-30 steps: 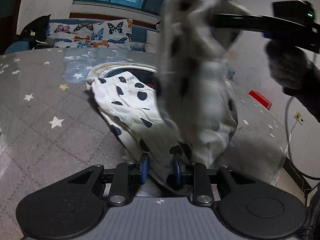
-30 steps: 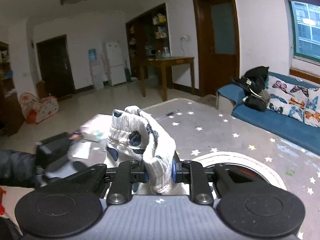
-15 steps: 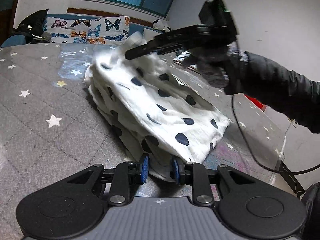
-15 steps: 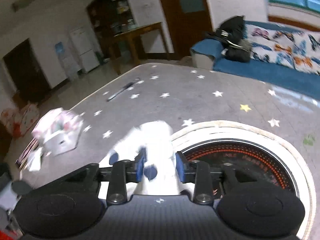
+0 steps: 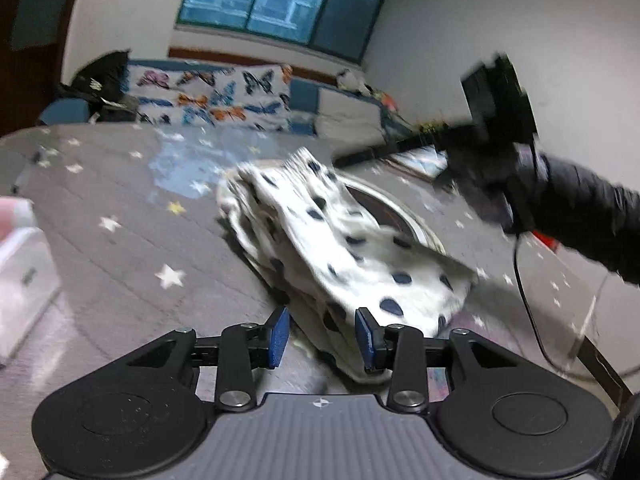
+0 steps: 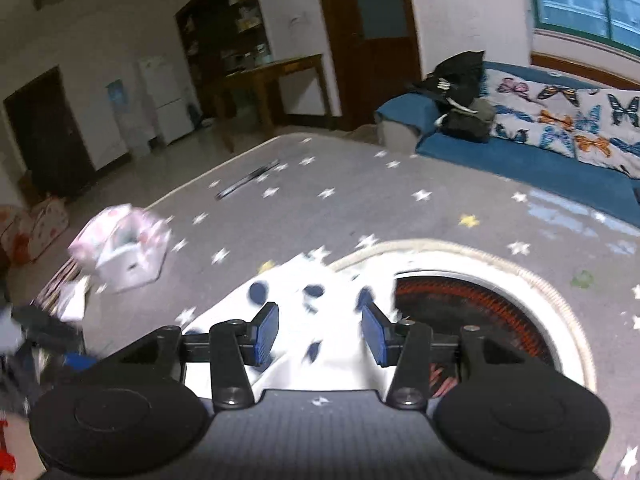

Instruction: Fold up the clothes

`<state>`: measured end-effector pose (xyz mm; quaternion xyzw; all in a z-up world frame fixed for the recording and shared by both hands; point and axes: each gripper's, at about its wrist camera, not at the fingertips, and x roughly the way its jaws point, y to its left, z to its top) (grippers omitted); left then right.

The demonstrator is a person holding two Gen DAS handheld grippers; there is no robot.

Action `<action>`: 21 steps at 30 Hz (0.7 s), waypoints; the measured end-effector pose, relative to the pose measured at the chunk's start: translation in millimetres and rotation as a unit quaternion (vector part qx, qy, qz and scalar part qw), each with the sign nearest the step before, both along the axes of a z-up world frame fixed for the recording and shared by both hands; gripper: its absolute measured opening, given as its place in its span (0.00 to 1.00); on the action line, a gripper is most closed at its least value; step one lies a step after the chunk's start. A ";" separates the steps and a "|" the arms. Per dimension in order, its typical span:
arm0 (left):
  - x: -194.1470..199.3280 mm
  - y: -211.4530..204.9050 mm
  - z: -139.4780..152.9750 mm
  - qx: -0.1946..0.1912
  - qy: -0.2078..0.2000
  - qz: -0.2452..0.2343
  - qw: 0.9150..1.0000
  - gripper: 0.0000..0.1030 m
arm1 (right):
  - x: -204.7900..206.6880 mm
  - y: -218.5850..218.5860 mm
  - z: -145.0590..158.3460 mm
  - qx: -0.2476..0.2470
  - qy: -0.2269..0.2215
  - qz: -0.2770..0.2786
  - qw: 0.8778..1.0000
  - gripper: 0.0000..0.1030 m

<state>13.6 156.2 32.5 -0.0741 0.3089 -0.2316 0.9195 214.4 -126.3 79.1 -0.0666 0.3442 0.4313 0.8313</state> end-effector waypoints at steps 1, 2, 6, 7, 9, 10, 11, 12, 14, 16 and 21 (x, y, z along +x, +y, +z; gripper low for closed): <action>-0.4 0.1 5.2 -0.001 -0.007 0.006 1.000 0.38 | -2.8 2.7 -3.5 -0.004 0.002 0.006 1.000 0.45; -0.8 0.0 10.4 -0.003 -0.014 0.012 1.000 0.38 | -5.2 5.5 -7.0 -0.008 0.005 0.010 1.000 0.45; 10.4 -10.5 26.8 -0.015 -0.031 0.010 0.999 0.38 | -2.1 12.4 -25.7 -0.017 0.024 0.006 1.000 0.45; 15.6 -16.3 28.7 -0.015 -0.033 0.008 0.999 0.38 | 0.2 12.4 -29.4 -0.019 0.029 0.001 0.999 0.45; 28.4 -26.2 29.7 -0.016 -0.032 0.001 0.999 0.38 | 4.9 10.4 -35.0 -0.022 0.035 -0.009 0.999 0.45; 34.9 -31.1 30.1 -0.017 -0.031 -0.002 0.999 0.38 | 7.0 8.2 -37.0 -0.026 0.034 -0.015 0.999 0.45; 43.2 -35.2 28.7 -0.014 -0.026 -0.005 1.000 0.38 | 9.0 6.1 -38.9 -0.029 0.034 -0.021 0.999 0.45; 51.6 -39.2 27.1 -0.011 -0.022 -0.007 1.000 0.38 | 11.0 4.0 -40.9 -0.033 0.033 -0.026 0.999 0.45; 68.0 -44.7 19.4 -0.001 -0.005 -0.008 1.000 0.38 | 14.0 -2.3 -39.2 -0.032 0.031 -0.038 0.998 0.45; 82.0 -47.5 10.1 0.010 0.018 -0.002 1.000 0.38 | 14.6 -8.7 -34.6 -0.027 0.025 -0.048 0.998 0.45; 97.3 -43.5 1.4 0.018 0.045 0.021 0.999 0.38 | 5.5 -22.5 -20.3 -0.041 0.007 -0.060 0.997 0.45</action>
